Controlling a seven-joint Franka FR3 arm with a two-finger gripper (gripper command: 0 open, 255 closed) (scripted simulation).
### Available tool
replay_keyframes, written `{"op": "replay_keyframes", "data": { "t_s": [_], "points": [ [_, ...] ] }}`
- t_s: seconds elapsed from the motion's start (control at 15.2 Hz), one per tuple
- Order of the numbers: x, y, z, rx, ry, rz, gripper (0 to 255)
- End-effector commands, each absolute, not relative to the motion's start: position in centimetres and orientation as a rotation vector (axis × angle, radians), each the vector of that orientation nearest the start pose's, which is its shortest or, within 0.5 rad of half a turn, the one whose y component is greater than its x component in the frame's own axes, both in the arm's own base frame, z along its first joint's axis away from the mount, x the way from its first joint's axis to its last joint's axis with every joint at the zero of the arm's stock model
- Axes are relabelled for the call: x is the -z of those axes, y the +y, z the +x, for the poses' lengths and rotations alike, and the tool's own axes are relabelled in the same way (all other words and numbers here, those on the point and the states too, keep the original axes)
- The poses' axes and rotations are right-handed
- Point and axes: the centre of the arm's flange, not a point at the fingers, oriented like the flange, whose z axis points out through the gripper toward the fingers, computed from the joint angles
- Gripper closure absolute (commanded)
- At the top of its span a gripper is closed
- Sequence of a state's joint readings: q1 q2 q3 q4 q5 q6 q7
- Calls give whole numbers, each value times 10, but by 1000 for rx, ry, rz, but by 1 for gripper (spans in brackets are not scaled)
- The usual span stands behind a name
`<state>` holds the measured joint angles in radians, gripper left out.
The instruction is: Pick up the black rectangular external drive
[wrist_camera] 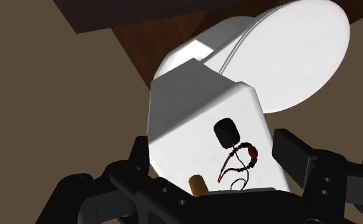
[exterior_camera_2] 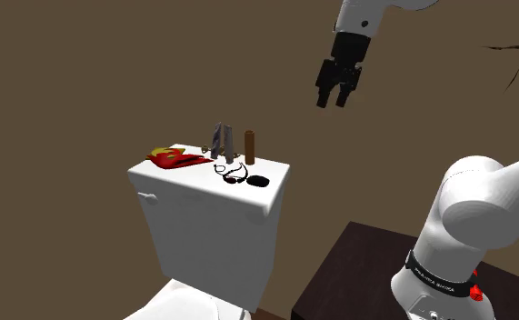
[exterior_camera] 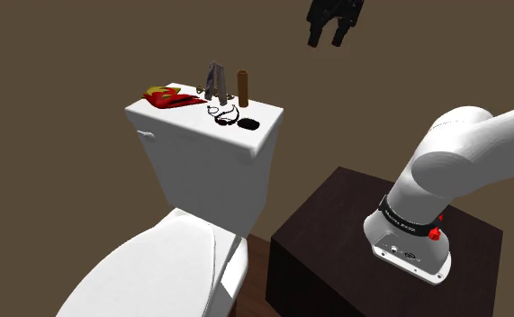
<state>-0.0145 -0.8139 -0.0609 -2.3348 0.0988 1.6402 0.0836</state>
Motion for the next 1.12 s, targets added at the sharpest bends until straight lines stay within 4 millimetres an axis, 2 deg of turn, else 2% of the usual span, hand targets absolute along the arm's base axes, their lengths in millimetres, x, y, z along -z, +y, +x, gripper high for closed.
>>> {"op": "replay_keyframes", "data": {
  "t_s": [0.0, 1.06],
  "points": [
    [-616, -20, 306, 175, 215, -2984, 0],
    [-471, 64, 431, 244, 139, -3012, 0]
  ]
}}
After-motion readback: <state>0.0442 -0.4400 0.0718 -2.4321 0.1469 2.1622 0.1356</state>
